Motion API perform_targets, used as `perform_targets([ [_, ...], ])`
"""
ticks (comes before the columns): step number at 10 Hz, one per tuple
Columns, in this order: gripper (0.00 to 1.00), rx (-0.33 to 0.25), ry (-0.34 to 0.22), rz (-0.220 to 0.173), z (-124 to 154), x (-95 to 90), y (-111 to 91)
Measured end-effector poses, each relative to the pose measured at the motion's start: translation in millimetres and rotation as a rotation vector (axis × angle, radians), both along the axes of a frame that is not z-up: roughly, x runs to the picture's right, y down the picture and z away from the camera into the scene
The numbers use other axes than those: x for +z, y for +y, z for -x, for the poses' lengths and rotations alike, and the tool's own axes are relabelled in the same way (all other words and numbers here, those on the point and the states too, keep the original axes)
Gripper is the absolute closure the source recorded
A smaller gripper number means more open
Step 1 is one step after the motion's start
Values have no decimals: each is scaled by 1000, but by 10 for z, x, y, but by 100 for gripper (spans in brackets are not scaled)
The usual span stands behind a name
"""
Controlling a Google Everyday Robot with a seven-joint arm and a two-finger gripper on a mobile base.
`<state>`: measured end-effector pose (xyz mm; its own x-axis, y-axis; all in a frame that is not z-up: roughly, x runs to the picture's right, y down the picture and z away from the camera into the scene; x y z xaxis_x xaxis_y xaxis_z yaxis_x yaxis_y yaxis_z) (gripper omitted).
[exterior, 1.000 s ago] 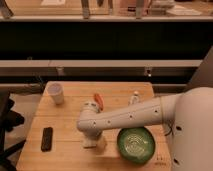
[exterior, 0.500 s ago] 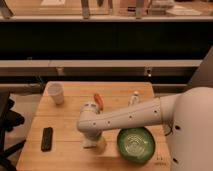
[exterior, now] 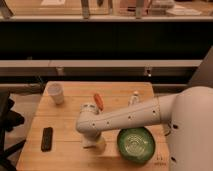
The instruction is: Place the white sponge in the ceramic bowl
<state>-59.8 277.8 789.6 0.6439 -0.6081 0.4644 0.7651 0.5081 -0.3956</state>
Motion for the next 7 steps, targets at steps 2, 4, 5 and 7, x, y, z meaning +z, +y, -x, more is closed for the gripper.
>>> perform_targets([
  [2, 20, 1, 1, -1, 23, 7, 13],
  [4, 20, 1, 2, -1, 41, 12, 27],
  [5, 21, 1, 3, -2, 42, 12, 33],
  [7, 35, 8, 2, -4, 50, 10, 42],
])
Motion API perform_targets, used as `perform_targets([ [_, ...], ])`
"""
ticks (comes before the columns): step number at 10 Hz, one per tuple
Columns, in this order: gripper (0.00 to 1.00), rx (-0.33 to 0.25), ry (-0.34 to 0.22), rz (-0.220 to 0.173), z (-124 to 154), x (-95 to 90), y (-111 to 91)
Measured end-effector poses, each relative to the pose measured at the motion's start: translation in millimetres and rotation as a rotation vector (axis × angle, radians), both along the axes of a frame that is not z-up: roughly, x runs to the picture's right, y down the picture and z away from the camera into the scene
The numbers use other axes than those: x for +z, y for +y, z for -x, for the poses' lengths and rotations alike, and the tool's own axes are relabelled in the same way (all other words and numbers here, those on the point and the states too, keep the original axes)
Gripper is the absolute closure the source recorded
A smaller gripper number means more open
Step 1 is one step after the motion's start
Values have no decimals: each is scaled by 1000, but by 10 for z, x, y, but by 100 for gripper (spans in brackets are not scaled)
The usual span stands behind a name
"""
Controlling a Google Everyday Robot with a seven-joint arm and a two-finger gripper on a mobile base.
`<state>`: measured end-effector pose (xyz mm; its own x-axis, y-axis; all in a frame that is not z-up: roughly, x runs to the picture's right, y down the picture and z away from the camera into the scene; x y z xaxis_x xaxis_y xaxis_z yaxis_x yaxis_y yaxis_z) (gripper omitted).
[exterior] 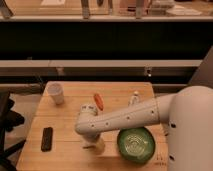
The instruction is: Place the white sponge in the ceramic bowl
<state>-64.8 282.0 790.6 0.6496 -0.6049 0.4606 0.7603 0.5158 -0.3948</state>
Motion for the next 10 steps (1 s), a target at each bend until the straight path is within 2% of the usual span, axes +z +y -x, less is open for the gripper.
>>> perform_targets([
  [1, 43, 2, -2, 0, 14, -1, 7],
  [3, 52, 1, -1, -1, 27, -5, 15],
  [5, 72, 5, 0, -5, 23, -14, 14],
  [7, 93, 15, 9, -13, -14, -124, -72],
  [8, 98, 20, 12, -15, -24, -172, -120],
  [10, 100, 24, 16, -18, -44, -209, -158],
])
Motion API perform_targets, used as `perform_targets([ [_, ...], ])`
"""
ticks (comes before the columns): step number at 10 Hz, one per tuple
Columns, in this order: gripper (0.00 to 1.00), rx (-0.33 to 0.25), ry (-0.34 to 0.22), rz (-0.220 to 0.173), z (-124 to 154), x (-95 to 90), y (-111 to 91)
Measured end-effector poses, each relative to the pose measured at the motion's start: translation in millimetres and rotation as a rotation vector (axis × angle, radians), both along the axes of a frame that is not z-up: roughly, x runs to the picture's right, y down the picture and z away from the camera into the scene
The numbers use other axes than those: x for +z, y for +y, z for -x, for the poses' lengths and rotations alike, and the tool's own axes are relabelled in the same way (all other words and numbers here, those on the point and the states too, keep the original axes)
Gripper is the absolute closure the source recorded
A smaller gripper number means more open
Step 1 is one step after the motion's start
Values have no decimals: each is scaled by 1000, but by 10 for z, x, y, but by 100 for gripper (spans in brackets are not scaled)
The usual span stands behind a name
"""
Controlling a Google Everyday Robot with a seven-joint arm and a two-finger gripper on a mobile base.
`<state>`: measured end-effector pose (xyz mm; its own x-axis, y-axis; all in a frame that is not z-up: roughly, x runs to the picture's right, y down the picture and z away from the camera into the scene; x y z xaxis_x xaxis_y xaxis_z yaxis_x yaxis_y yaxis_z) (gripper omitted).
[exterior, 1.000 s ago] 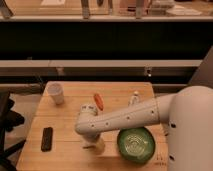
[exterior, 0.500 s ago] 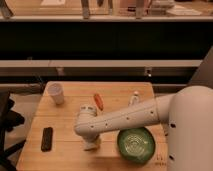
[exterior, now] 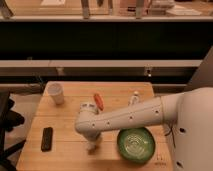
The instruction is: Place the white sponge in the ceramic bowl
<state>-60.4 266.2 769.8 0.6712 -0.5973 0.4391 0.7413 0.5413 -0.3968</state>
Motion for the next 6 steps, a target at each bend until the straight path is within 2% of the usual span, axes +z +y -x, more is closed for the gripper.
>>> perform_targets([
  [3, 100, 21, 13, -10, -143, -48, -103],
  [6, 100, 33, 17, -14, -158, -132, -223],
])
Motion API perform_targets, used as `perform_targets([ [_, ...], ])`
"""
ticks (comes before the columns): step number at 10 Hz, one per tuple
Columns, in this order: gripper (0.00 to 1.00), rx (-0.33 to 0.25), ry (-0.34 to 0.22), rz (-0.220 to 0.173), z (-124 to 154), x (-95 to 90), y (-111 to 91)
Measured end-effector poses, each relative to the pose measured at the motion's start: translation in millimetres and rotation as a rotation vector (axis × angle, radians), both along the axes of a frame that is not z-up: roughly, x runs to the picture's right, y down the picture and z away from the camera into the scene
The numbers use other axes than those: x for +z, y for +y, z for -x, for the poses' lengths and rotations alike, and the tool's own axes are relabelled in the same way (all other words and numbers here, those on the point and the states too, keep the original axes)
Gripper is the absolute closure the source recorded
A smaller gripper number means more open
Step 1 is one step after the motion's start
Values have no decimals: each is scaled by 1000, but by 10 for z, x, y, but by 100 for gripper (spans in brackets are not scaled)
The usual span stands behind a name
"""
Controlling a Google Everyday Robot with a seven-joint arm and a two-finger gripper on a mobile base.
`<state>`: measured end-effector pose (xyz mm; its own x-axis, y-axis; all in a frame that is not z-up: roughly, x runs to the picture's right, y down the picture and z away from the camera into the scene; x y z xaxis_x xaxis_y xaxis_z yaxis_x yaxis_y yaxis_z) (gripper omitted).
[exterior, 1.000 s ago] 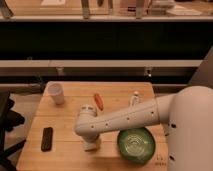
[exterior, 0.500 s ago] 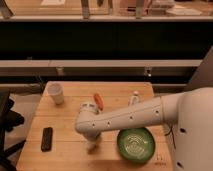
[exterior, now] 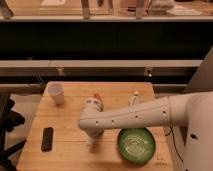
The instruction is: Place the white sponge in the ceramic bowl
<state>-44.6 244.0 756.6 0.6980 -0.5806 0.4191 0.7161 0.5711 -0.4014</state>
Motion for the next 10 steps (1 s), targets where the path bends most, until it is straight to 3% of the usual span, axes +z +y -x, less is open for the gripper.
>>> perform_targets([
  [5, 100, 18, 33, -19, -229, -51, -191],
  [10, 100, 61, 57, -32, -647, -89, -247],
])
